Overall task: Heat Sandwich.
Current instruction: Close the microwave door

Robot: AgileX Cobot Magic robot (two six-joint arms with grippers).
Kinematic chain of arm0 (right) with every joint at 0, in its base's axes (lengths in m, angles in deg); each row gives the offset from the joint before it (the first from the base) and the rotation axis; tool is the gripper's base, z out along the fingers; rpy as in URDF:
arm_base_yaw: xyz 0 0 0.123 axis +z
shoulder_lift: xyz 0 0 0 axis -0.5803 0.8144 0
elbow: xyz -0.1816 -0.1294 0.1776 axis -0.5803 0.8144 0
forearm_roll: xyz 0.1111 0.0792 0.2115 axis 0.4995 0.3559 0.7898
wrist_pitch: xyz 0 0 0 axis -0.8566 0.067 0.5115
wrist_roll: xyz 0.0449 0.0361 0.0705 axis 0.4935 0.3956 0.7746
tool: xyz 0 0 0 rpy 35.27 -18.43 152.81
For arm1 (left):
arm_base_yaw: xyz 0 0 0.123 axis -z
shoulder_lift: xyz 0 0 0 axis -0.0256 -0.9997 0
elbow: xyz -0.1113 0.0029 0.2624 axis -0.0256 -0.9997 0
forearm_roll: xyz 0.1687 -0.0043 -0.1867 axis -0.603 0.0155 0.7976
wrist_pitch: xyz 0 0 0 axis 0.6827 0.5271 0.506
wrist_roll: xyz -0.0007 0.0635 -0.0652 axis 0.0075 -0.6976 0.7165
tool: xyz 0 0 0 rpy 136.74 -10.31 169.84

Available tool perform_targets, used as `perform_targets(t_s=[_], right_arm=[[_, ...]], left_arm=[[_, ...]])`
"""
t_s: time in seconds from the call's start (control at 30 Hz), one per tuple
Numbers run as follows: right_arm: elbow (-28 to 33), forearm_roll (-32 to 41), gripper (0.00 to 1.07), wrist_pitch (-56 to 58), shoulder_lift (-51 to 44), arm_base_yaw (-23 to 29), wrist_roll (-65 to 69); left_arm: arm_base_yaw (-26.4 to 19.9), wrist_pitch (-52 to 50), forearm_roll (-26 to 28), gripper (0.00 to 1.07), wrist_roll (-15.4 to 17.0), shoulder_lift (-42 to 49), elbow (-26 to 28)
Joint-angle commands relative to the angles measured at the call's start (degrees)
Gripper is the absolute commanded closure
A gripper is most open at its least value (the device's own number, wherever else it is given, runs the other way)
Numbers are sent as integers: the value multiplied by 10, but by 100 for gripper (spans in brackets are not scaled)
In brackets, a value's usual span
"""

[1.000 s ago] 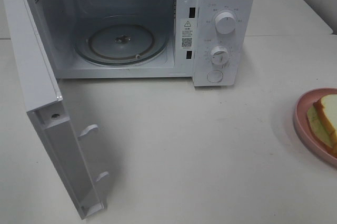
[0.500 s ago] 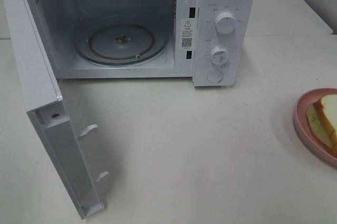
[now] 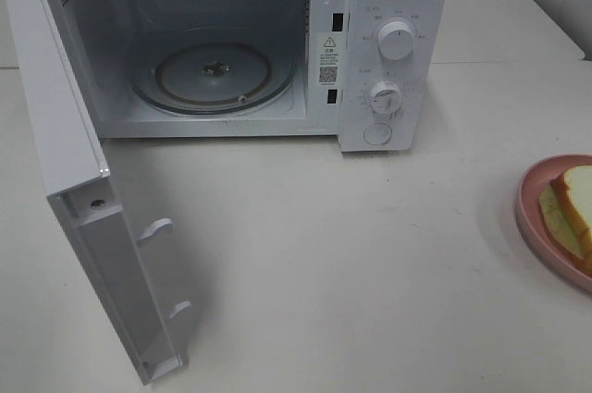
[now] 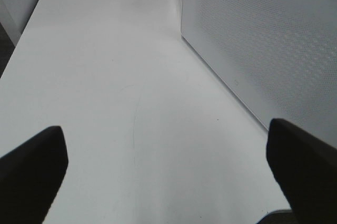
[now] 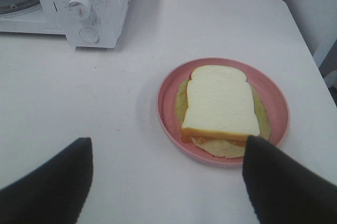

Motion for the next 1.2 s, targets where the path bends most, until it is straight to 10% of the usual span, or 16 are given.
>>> perform_targets(t_s=[0.03, 1.2], right_arm=[[2, 3, 32, -7, -15, -5, -5], [2, 3, 32, -7, -15, -5, -5]], left_arm=[[2, -6, 1, 9, 3, 4, 0], [2, -6, 6, 9, 3, 4, 0]])
